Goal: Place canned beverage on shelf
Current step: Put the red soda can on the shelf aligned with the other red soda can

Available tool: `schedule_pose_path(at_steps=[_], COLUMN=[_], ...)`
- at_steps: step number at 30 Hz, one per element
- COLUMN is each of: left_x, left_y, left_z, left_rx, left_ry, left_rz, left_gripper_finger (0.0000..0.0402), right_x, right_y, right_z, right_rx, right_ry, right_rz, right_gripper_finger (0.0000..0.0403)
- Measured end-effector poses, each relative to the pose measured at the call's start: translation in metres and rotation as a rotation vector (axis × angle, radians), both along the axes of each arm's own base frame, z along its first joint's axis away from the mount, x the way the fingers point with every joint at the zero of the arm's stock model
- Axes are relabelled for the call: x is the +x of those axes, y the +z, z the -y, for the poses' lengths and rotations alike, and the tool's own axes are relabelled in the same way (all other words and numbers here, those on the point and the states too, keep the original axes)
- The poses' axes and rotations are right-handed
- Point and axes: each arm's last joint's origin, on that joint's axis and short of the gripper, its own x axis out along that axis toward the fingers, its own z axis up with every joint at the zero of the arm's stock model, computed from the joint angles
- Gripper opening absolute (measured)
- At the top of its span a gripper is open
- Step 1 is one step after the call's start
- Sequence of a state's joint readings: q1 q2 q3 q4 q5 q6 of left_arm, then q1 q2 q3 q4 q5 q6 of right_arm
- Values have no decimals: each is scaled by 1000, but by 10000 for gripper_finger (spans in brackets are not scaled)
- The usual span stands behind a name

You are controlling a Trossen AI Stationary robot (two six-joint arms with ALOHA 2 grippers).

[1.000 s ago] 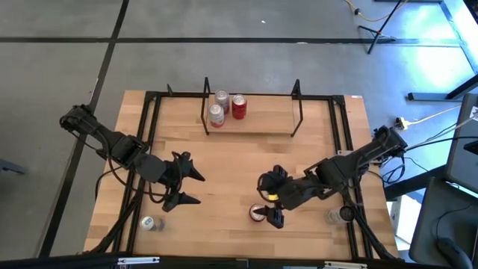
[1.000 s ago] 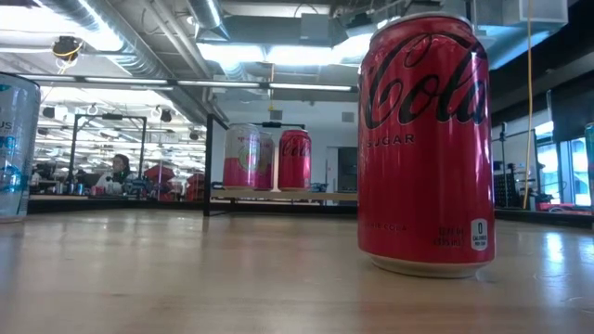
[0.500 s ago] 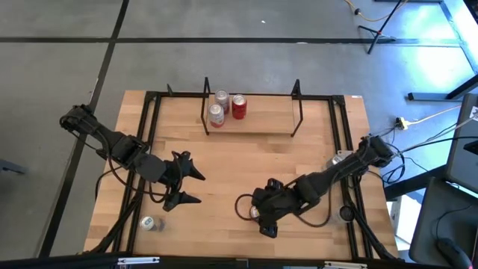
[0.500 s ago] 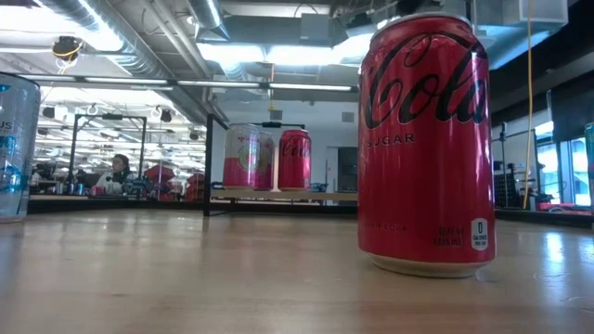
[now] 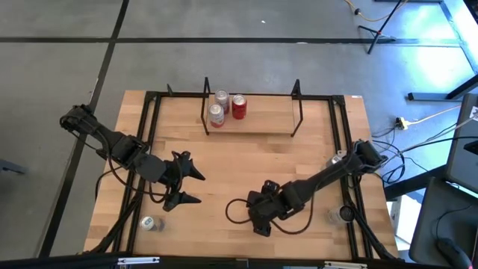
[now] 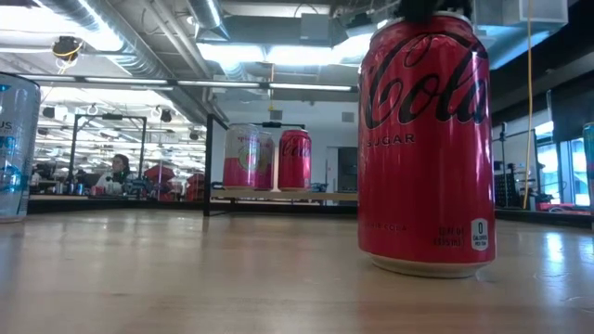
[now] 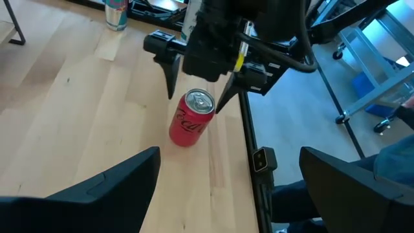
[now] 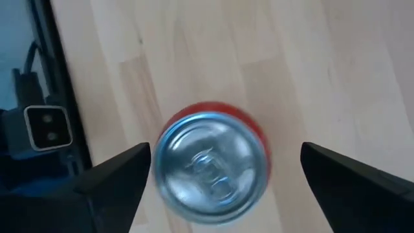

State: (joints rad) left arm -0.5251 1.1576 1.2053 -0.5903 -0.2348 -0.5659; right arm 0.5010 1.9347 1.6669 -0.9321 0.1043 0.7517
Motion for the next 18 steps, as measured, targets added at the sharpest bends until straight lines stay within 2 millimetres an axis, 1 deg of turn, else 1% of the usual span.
schedule_pose_path(at_steps=[4, 10, 13, 18], left_x=[0, 0, 0, 0], left_y=[0, 0, 0, 0], left_z=[0, 0, 0, 0], left_rx=[0, 0, 0, 0], left_ry=[0, 0, 0, 0], left_rz=[0, 0, 0, 0], left_gripper_finger=[360, 360, 360, 360], right_x=[3, 8, 8, 10], right_y=[-4, -17, -18, -30], right_z=[3, 2, 2, 3], right_rx=[9, 33, 3, -76], right_ry=[-5, 7, 10, 25], right_rz=[-17, -62, -55, -69], right_gripper_finger=[382, 381, 381, 381])
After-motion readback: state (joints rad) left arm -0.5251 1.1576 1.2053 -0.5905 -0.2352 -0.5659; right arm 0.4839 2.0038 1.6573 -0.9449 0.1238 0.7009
